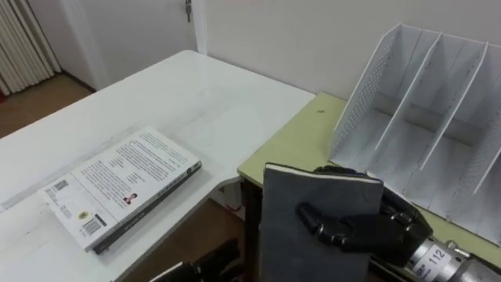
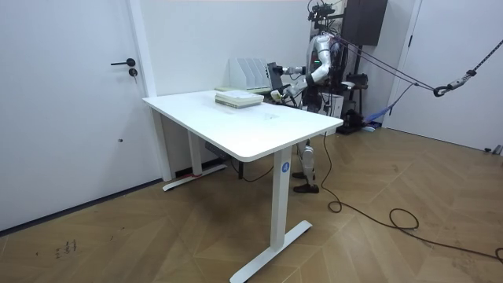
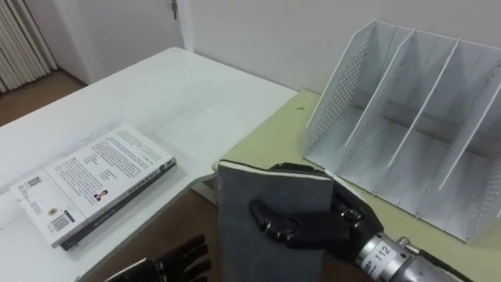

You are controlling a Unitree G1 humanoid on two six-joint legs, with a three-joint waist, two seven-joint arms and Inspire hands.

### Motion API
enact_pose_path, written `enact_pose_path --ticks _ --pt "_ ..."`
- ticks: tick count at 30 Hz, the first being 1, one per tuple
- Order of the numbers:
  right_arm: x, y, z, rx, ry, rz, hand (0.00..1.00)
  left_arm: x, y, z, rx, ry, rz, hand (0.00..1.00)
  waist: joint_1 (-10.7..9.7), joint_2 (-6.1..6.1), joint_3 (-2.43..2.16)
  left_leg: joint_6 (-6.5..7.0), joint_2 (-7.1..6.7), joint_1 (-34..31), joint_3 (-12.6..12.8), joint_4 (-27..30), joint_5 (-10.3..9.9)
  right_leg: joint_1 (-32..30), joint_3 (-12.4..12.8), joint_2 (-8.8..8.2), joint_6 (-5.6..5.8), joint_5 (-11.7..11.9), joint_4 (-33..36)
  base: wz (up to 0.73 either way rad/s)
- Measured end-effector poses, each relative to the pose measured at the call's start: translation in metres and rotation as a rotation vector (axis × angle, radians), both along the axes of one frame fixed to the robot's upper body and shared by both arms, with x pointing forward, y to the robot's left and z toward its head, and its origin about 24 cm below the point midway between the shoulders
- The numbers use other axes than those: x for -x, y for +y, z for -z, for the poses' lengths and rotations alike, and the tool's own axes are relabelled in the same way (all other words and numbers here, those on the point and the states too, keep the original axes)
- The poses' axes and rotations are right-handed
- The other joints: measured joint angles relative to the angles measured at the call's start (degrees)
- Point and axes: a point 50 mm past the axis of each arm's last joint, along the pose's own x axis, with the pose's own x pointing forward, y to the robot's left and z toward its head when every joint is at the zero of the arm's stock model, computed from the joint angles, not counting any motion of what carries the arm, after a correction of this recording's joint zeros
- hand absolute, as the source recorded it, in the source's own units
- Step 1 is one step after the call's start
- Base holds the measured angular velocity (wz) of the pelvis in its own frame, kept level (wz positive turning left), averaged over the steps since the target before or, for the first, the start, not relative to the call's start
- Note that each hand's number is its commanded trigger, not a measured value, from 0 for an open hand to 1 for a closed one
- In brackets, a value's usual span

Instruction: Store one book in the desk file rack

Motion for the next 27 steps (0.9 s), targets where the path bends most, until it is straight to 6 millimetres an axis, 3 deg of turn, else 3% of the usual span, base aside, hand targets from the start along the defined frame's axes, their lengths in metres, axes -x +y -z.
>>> enact_pose_path --ticks 6,16,21,27 --pt "-0.005 -0.001 -0.018 0.146 -0.157 0.238 1.00 0.014 -0.002 0.015 -0.046 0.061 -0.071 0.00 -1.1 -0.47 -0.04 0.01 0.03 0.1 0.6 0.0 0.0 0.0 0.7 0.44 0.05 0.0 -0.3 -0.05" --pt "-0.013 -0.006 -0.043 0.311 -0.390 0.645 1.00 0.044 -0.002 0.050 -0.098 0.229 -0.188 0.00 -1.7 0.55 -0.48 0.01 -0.08 1.0 0.9 -1.4 0.0 -0.1 1.3 0.75 0.07 0.0 -0.2 -0.05" --pt "-0.015 -0.010 -0.056 0.278 -0.475 0.791 1.00 0.062 0.003 0.066 -0.133 0.330 -0.234 0.00 -1.5 0.22 -0.47 0.01 -0.10 0.9 1.3 -1.8 0.0 -0.9 1.4 0.76 0.07 -0.1 -0.2 -0.04" --pt "-0.013 -0.021 -0.065 0.239 -0.536 0.926 1.00 0.077 0.010 0.077 -0.173 0.382 -0.279 0.00 -0.3 -0.40 -0.82 0.01 -0.12 0.9 1.9 -2.1 0.0 -0.9 1.4 0.81 0.08 -0.1 -0.3 -0.04"
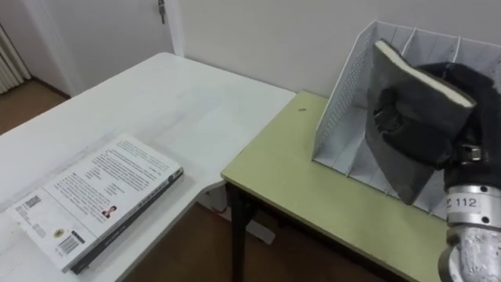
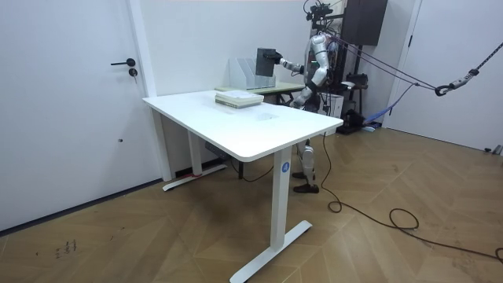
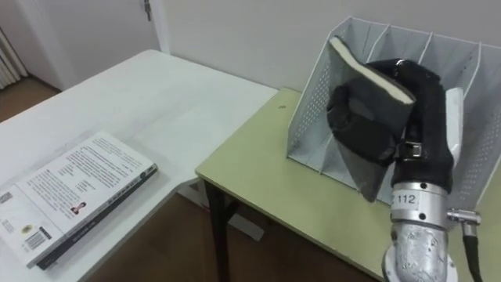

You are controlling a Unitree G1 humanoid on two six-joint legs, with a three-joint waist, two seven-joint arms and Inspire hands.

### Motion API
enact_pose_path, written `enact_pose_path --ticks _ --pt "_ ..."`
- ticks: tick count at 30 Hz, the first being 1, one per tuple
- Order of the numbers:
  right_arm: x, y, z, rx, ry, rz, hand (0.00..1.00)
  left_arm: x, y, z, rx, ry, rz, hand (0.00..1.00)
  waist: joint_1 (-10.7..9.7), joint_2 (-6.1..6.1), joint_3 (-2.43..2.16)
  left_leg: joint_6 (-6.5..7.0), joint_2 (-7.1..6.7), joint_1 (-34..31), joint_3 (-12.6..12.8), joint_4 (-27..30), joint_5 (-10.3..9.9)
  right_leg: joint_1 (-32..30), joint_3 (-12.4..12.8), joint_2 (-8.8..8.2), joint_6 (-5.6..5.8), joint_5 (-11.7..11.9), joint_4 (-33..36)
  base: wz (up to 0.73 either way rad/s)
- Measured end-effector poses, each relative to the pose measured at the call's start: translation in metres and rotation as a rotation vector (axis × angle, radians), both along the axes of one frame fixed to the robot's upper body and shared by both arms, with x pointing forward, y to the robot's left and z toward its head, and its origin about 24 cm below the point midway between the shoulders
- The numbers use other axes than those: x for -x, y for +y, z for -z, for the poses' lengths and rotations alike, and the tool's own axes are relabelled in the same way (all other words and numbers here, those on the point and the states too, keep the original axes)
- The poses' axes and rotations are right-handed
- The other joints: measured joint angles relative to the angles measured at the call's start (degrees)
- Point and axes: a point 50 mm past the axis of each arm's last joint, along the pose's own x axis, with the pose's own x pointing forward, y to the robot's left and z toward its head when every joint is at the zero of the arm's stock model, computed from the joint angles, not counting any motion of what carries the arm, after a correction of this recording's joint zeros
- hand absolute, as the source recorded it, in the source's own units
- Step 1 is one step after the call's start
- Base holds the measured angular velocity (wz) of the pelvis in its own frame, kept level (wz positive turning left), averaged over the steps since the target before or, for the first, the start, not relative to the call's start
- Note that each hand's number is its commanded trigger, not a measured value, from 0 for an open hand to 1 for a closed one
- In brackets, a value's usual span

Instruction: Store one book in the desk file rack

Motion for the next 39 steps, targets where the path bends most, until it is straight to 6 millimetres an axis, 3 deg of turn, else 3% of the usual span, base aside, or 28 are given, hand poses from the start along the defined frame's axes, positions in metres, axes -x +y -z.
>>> enact_pose_path --ticks 9,15,20,32,39 --pt "0.006 -0.022 -0.015 -0.013 -0.121 0.203 1.00 0.044 0.027 0.025 -0.119 0.226 -0.195 0.00 0.8 -0.59 -0.20 -0.10 0.07 0.9 0.3 -1.0 0.0 0.0 0.1 0.42 -0.09 0.0 -0.8 -0.04" --pt "0.010 -0.035 -0.019 -0.028 -0.157 0.288 1.00 0.059 0.031 0.032 -0.148 0.300 -0.237 0.00 0.9 -1.47 -0.83 -0.10 0.09 0.9 0.3 -1.0 0.0 0.2 -0.3 0.38 -0.09 0.0 -0.9 0.00" --pt "0.014 -0.041 -0.024 -0.035 -0.185 0.325 1.00 0.061 0.030 0.033 -0.149 0.313 -0.288 0.00 0.9 -1.65 -0.81 -0.10 0.09 1.0 0.4 -1.0 0.0 0.6 -0.8 0.33 -0.09 0.0 -0.8 0.00" --pt "0.016 -0.046 -0.025 -0.047 -0.203 0.369 1.00 0.069 0.032 0.036 -0.175 0.355 -0.314 0.00 1.3 -1.10 -0.25 -0.30 0.17 1.5 0.4 -1.0 -0.2 0.8 -0.8 0.43 -0.16 0.1 -1.1 0.00" --pt "0.018 -0.050 -0.026 -0.048 -0.210 0.387 1.00 0.069 0.034 0.036 -0.189 0.355 -0.311 0.00 1.3 -1.08 -0.30 -0.31 0.22 1.2 0.4 -1.1 -0.2 0.8 -0.8 0.52 -0.18 0.1 -1.8 0.00"
